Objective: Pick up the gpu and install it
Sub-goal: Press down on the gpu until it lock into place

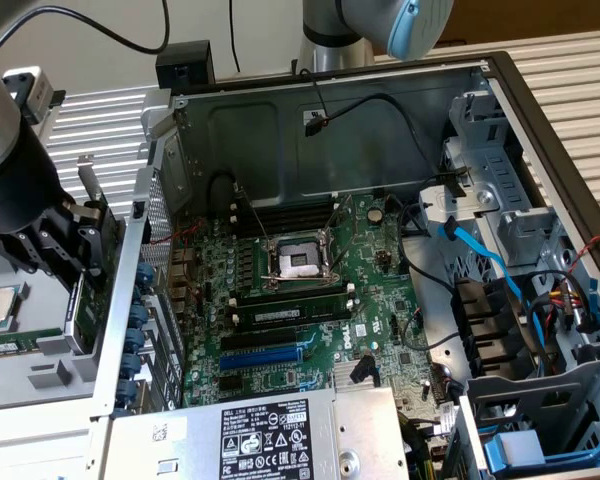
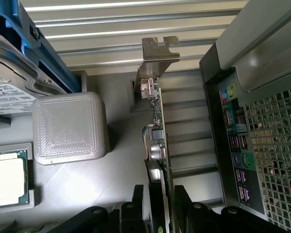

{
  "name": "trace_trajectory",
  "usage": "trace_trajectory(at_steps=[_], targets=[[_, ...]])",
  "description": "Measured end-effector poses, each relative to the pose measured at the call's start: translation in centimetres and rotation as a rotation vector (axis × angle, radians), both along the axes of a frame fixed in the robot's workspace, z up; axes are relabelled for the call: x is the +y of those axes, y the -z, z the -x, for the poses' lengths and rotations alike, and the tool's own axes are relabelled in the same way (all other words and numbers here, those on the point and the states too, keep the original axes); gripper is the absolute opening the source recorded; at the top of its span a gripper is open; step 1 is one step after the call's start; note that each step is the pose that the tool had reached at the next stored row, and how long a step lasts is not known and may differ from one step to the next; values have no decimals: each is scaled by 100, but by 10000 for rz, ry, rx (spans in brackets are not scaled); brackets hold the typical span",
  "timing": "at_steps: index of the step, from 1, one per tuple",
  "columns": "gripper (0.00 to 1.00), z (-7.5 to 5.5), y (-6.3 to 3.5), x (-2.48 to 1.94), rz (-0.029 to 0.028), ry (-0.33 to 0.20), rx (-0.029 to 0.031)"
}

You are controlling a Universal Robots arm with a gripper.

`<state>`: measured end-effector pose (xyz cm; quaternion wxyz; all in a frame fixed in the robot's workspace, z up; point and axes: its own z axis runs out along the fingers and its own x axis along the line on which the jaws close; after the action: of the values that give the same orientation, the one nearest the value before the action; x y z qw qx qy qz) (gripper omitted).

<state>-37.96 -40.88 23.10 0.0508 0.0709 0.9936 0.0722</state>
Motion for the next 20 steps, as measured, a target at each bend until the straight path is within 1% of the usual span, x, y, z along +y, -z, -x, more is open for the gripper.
trace_trajectory(at_steps=[1,2,3,20], targets=[[33,1,-1,0,1,0,3],[33,0,0,0,0,0,1],[29,0,0,0,0,0,0],[28,0,0,0,0,0,0]])
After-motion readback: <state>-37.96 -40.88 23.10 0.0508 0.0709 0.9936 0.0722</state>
